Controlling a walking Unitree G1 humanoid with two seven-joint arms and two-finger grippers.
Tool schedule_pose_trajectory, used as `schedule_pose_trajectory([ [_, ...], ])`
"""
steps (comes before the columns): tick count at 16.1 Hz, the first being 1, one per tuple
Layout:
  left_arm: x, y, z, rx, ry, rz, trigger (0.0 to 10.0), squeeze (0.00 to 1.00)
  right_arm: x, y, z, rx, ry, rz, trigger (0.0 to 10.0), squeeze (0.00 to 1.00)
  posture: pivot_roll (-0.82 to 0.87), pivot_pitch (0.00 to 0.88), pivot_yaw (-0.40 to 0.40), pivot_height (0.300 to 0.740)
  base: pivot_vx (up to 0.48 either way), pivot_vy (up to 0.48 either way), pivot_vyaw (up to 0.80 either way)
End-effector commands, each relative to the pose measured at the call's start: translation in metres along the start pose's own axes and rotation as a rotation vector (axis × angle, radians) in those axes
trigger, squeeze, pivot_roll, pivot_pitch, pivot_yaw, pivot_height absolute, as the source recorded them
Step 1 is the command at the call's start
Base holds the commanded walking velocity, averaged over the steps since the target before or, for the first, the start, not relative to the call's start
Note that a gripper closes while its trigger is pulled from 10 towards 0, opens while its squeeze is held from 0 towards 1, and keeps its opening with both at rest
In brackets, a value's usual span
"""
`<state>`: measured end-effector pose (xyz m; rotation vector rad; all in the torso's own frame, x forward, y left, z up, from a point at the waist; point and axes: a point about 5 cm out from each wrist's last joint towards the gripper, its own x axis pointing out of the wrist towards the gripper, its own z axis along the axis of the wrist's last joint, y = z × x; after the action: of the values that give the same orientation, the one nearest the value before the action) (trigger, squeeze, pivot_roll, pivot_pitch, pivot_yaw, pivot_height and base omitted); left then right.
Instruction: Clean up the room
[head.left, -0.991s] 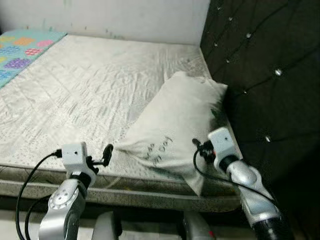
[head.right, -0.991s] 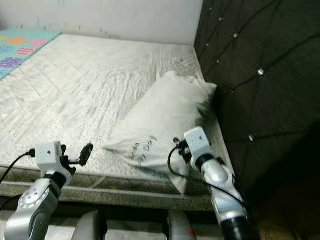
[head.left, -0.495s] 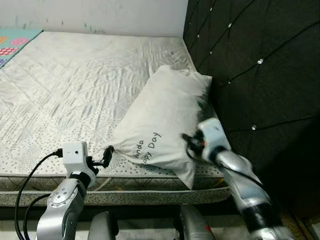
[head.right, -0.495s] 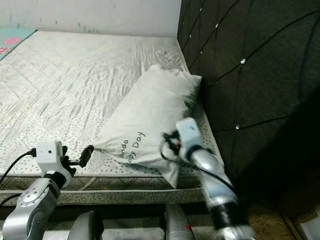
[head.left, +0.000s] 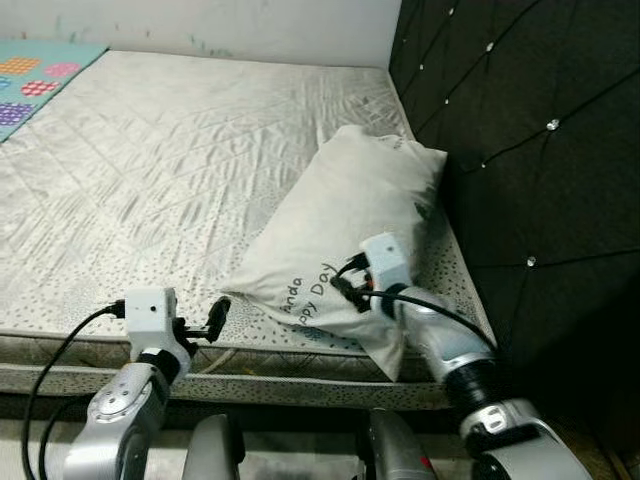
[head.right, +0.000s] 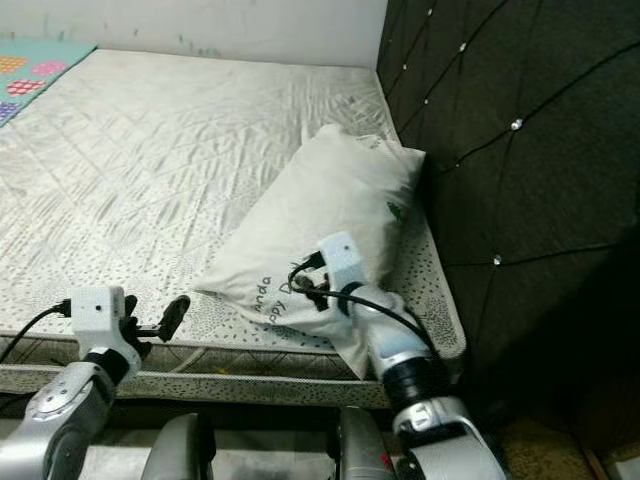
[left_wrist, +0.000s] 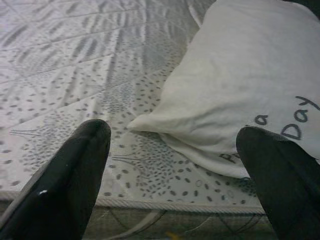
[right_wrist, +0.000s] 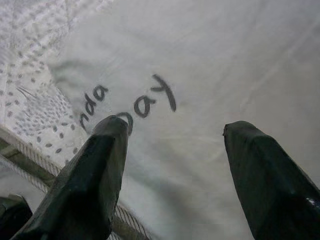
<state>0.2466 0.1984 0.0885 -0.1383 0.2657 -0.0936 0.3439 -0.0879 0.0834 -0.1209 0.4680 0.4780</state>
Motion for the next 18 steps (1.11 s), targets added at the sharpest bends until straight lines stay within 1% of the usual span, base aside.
schedule_pose_trajectory([
  [1, -0.002, -0.001, 0.003, 0.005, -0.004, -0.012, 10.0, 0.0, 0.003, -0.002, 0.002, -0.007, 0.014, -0.036, 10.0, 0.0, -0.08, 0.067, -0.053, 0.601, 0.0, 0.0, 0.0],
  [2, -0.001, -0.002, 0.004, 0.007, -0.004, -0.014, 10.0, 0.0, 0.005, -0.001, 0.001, 0.02, 0.027, -0.06, 10.0, 0.0, -0.08, 0.065, -0.052, 0.601, 0.0, 0.0, 0.0],
  [3, -0.001, -0.003, 0.006, 0.009, -0.005, -0.019, 10.0, 0.0, 0.008, -0.002, 0.0, 0.061, 0.046, -0.123, 10.0, 0.0, -0.08, 0.063, -0.051, 0.601, 0.0, 0.0, 0.0],
  [5, 0.0, -0.004, 0.007, 0.02, -0.009, -0.023, 10.0, 0.0, 0.01, -0.005, 0.001, 0.101, 0.047, -0.205, 10.0, 0.0, -0.07, 0.06, -0.053, 0.601, 0.0, 0.0, 0.0],
  [6, 0.0, -0.004, 0.01, 0.021, -0.016, -0.02, 10.0, 0.0, 0.01, -0.008, 0.004, 0.104, 0.029, -0.237, 10.0, 0.0, -0.05, 0.045, -0.057, 0.601, 0.0, 0.0, 0.0],
  [7, 0.0, -0.002, 0.012, 0.022, -0.021, -0.016, 10.0, 0.0, 0.011, -0.01, 0.009, 0.093, 0.012, -0.252, 10.0, 0.0, -0.05, 0.048, -0.056, 0.601, 0.0, 0.0, 0.0],
  [9, -0.004, 0.003, 0.012, 0.024, -0.018, 0.001, 10.0, 0.0, 0.007, -0.025, 0.013, 0.073, -0.001, -0.303, 10.0, 0.0, -0.05, 0.052, -0.053, 0.601, 0.0, 0.0, 0.0],
  [10, -0.005, 0.003, 0.01, 0.027, -0.01, 0.001, 10.0, 0.0, 0.005, -0.031, 0.008, 0.068, 0.018, -0.326, 10.0, 0.0, -0.05, 0.056, -0.051, 0.601, 0.0, 0.0, 0.0],
  [11, -0.005, 0.003, 0.009, 0.027, -0.007, 0.0, 10.0, 0.0, 0.004, -0.034, 0.003, 0.07, 0.035, -0.336, 10.0, 0.0, -0.05, 0.058, -0.05, 0.601, 0.0, 0.0, 0.0],
  [12, -0.005, 0.001, 0.008, 0.027, -0.003, -0.005, 10.0, 0.0, 0.002, -0.033, -0.012, 0.119, 0.089, -0.335, 10.0, 0.0, -0.05, 0.06, -0.05, 0.601, 0.0, 0.0, 0.0],
  [13, -0.004, 0.0, 0.008, 0.027, -0.002, -0.01, 10.0, 0.0, 0.002, -0.032, -0.018, 0.129, 0.109, -0.335, 10.0, 0.0, -0.05, 0.059, -0.051, 0.601, 0.0, 0.0, 0.0],
  [14, -0.003, 0.0, 0.009, 0.027, -0.002, -0.012, 10.0, 0.0, 0.003, -0.028, -0.02, 0.144, 0.117, -0.333, 10.0, 0.0, -0.05, 0.057, -0.051, 0.601, 0.0, 0.0, 0.0],
  [15, -0.002, -0.001, 0.01, 0.027, -0.003, -0.015, 10.0, 0.0, 0.006, -0.021, -0.015, 0.162, 0.111, -0.321, 10.0, 0.0, -0.05, 0.058, -0.052, 0.601, 0.0, 0.0, 0.0],
  [17, -0.003, -0.001, 0.01, 0.024, -0.003, -0.018, 10.0, 0.0, 0.01, -0.01, -0.013, 0.178, 0.116, -0.29, 10.0, 0.0, -0.05, 0.057, -0.054, 0.601, 0.0, 0.0, 0.0],
  [18, -0.004, -0.001, 0.01, 0.022, 0.0, -0.02, 10.0, 0.0, 0.013, 0.0, -0.014, 0.197, 0.131, -0.25, 10.0, 0.0, -0.05, 0.061, -0.054, 0.601, 0.0, 0.0, 0.0],
])
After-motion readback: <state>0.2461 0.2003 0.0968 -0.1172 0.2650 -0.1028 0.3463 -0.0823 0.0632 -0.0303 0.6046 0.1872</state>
